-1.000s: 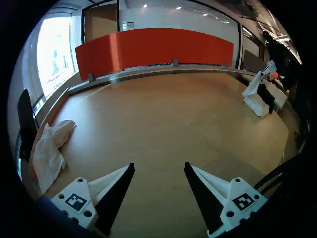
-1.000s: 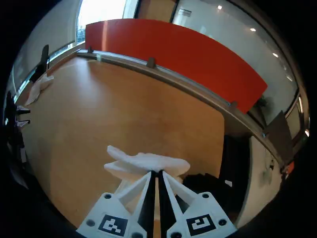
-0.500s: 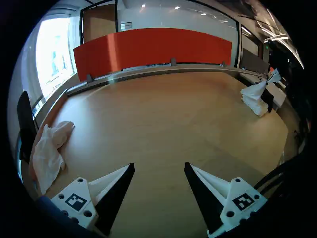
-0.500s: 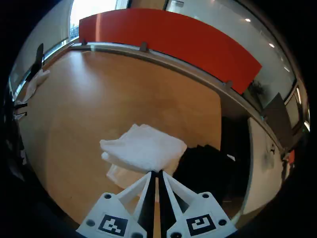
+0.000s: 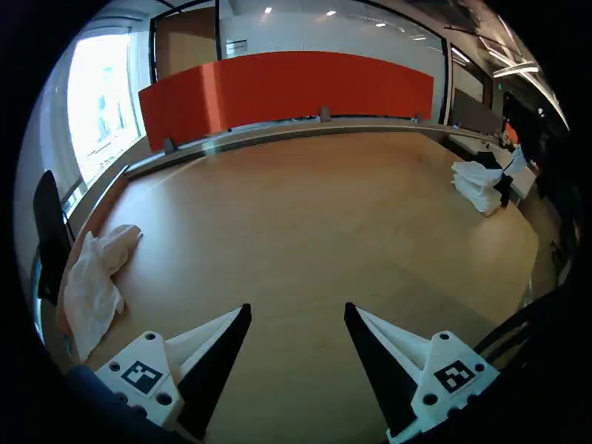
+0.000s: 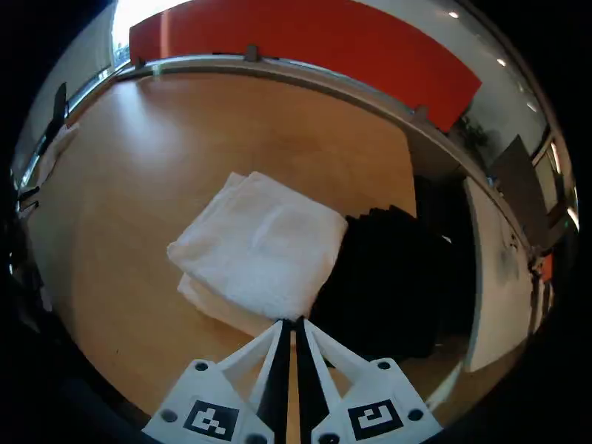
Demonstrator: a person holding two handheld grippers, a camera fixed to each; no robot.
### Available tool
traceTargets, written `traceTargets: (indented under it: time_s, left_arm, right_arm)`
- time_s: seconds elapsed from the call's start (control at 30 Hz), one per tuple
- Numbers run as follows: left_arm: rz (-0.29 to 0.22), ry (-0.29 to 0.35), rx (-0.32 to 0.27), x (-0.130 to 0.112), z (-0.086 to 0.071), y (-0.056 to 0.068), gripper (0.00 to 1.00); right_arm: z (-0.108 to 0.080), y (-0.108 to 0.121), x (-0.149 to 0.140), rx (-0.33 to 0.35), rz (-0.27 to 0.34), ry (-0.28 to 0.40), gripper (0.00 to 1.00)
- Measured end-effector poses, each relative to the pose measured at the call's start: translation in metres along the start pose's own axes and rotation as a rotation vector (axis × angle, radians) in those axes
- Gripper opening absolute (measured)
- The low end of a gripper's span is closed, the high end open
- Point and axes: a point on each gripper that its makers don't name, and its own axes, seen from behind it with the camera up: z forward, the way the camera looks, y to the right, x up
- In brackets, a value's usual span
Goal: Fold towel
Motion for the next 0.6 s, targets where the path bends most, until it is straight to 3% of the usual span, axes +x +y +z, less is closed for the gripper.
traceTargets:
  time_s: [0.6]
  left_arm:
    - [0.011, -0.018, 0.012, -0.007, -0.005, -0.004, 0.94]
  right_arm:
    - [0.026, 0.009, -0.036, -0.036, 0.049, -0.101, 0.05]
